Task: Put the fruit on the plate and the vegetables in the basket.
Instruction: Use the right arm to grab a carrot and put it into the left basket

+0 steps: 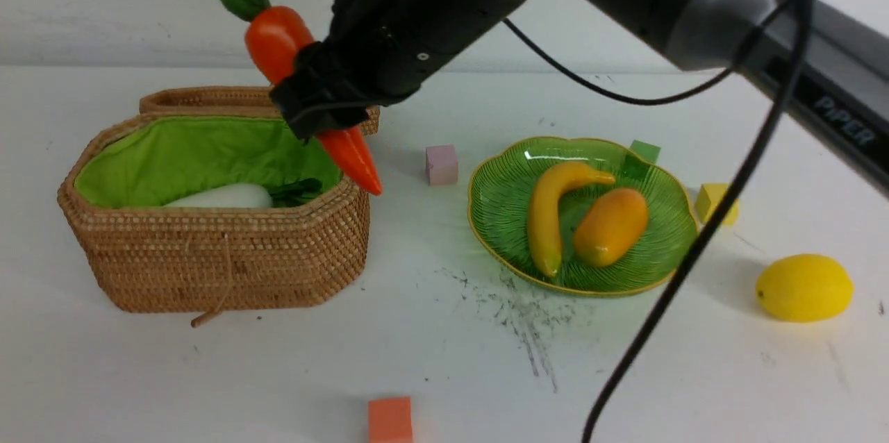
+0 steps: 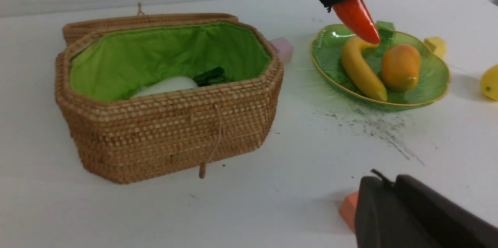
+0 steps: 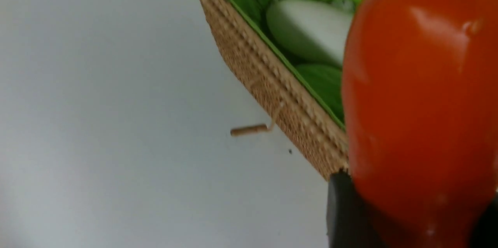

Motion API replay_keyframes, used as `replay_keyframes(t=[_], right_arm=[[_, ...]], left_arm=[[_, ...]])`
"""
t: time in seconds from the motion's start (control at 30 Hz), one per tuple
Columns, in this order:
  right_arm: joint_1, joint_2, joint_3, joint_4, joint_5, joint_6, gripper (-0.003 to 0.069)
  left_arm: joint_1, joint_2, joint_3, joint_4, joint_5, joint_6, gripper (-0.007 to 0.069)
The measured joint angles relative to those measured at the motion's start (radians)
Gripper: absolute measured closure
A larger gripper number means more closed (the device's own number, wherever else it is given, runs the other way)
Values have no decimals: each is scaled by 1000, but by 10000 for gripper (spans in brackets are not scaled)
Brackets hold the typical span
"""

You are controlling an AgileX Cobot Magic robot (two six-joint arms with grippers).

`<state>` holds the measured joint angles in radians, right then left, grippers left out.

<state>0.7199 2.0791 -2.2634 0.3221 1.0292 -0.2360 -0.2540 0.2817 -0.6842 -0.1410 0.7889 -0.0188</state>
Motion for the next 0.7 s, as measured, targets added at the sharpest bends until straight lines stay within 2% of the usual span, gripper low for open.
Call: replay_keyframes(t=[0.3,0.47,0.7], right_arm=[[2,150,-143,149,-201,-84,361],[2,180,-143,230,-235,-164,361],[2,196,-144,269,-275,-258,361]], left_arm=[[0,0,0,112,-11,-150,585],[0,0,0,141,-15,-177,585],[0,0,0,160,-15,-188,585]])
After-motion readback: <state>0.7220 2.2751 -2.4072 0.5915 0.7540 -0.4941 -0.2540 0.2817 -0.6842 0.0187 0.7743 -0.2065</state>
